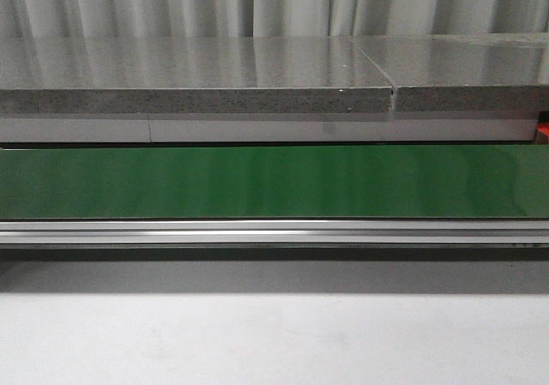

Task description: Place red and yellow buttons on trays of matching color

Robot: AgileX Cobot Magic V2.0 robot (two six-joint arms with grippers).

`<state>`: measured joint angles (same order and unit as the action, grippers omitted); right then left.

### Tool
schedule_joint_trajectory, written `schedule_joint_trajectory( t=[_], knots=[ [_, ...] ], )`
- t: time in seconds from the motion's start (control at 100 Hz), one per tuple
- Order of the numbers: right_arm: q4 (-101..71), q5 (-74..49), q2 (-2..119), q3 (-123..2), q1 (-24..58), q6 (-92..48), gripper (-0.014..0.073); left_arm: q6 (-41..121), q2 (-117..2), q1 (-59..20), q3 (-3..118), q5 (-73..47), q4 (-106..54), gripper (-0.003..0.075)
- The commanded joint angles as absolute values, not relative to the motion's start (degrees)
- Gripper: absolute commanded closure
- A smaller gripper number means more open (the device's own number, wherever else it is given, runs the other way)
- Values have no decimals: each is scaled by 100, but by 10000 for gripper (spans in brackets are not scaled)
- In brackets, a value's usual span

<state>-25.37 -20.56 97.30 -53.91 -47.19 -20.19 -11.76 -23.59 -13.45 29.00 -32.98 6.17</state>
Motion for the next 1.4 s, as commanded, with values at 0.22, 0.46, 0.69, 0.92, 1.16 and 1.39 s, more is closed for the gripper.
schedule_joint_trajectory(
  t=[0.22,0.46,0.69,0.92,1.16,1.39],
  knots=[
    [-2813,-1796,9482,-5536,-4739,-2036,15,-1166,-2411,-1388,3034,-2911,594,739],
    [-2867,-1710,9193,-5536,-4508,-2036,-2,-1166,-2411,-1388,3034,-2911,594,739],
    [-2867,-1623,8376,-5536,-4121,-2036,-1,-1166,-2411,-1388,3034,-2911,594,739],
    [-2867,-1618,7514,-5536,-3402,-2175,-1,-1166,-2411,-1388,3034,-2911,594,739],
    [-2867,-1836,6799,-5536,-2467,-2504,-1,-1166,-2411,-1388,3034,-2911,594,739],
    [-2867,-2146,6218,-5501,-1567,-3102,-1,-1166,-2411,-1388,3034,-2911,594,739]
  ],
)
